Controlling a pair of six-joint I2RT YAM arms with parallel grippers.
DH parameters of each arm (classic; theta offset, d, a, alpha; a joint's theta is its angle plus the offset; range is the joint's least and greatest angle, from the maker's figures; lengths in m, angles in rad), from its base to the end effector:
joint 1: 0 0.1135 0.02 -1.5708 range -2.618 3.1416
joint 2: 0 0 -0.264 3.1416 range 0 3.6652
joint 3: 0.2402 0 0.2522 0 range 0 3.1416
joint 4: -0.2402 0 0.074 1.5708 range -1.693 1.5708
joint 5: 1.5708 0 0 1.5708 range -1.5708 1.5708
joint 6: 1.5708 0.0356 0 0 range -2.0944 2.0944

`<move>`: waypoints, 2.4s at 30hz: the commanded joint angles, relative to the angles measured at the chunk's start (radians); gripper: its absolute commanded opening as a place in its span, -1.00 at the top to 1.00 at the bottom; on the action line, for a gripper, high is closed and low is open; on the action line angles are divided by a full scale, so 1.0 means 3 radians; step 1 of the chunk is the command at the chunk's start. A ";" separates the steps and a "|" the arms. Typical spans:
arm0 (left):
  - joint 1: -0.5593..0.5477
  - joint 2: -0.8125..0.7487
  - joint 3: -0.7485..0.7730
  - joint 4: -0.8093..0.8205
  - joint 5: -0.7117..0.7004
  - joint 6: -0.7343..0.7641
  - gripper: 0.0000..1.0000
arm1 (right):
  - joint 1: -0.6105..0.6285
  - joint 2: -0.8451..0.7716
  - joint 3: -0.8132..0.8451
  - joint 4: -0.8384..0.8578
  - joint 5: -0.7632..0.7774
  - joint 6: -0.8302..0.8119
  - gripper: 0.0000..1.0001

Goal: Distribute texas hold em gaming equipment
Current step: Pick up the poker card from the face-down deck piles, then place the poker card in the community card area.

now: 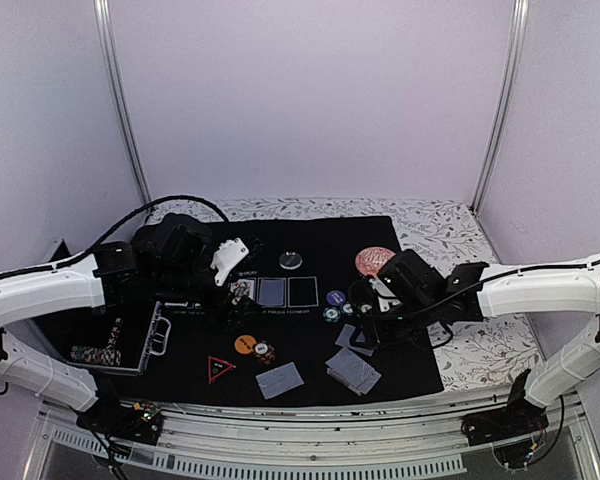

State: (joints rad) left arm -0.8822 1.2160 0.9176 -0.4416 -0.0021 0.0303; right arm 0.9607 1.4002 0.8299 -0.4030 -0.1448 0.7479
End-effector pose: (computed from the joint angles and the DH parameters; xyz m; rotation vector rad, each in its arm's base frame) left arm 0.1659 -0.2015 0.2725 1.0343 2.1099 -0.4260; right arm 0.1535 0.2285 0.2016 -0.3535 2.7308 0.7705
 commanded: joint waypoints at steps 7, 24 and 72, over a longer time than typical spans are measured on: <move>0.0041 -0.0010 -0.0083 0.0025 0.0094 0.0041 -0.88 | -0.0335 0.0785 0.0516 0.0134 -0.0575 -0.1430 -0.04; 0.0041 0.0087 -0.0088 0.0009 0.0138 0.0087 -0.88 | -0.0347 0.1289 0.0570 0.0373 -0.0979 -0.1665 0.31; 0.0075 0.0056 -0.0088 0.0004 0.0053 0.0099 -0.88 | -0.0444 0.0984 0.1312 0.0780 -0.0195 -0.0839 0.96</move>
State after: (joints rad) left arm -0.8803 1.2514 0.9001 -0.4408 0.0277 0.0563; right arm 0.8463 1.6581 1.1324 -0.2554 -0.3176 0.4374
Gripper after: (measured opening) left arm 0.943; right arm 0.023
